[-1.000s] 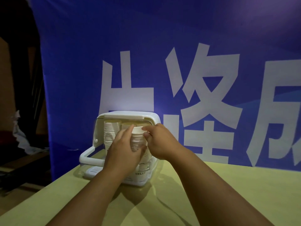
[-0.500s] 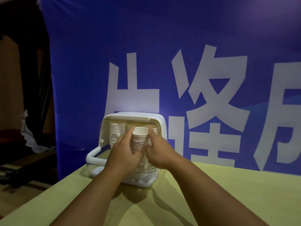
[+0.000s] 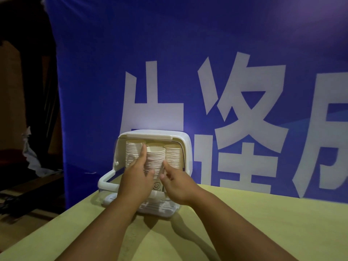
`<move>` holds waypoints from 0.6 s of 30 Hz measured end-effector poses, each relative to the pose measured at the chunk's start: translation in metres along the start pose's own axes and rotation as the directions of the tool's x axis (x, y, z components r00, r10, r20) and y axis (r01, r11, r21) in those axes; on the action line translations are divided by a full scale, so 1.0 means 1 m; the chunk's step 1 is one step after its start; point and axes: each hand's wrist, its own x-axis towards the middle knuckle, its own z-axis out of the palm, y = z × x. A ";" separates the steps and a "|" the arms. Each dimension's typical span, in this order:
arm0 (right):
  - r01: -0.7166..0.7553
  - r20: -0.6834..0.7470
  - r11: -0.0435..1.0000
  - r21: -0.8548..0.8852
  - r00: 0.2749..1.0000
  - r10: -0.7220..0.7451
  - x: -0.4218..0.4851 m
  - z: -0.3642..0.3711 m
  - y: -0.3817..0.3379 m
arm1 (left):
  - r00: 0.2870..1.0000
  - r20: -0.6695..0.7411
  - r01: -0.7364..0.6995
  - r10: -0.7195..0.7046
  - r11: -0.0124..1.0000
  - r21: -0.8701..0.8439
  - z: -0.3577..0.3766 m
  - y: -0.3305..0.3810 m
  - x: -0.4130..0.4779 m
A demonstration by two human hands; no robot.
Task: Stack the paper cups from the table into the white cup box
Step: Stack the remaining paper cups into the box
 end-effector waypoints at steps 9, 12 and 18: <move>0.010 -0.549 1.000 0.022 0.836 0.004 0.009 -0.030 0.004 | 0.955 -0.255 -0.139 0.152 0.988 0.068 -0.017 0.024 0.008; 0.012 -0.442 1.000 -0.008 0.897 -0.014 0.013 -0.033 0.011 | 0.957 -0.092 -0.243 0.276 0.931 0.273 -0.025 0.041 0.028; 0.050 -0.356 0.999 0.000 0.933 -0.047 0.014 -0.033 0.014 | 0.970 0.207 -0.204 0.125 0.882 0.425 -0.040 0.046 0.065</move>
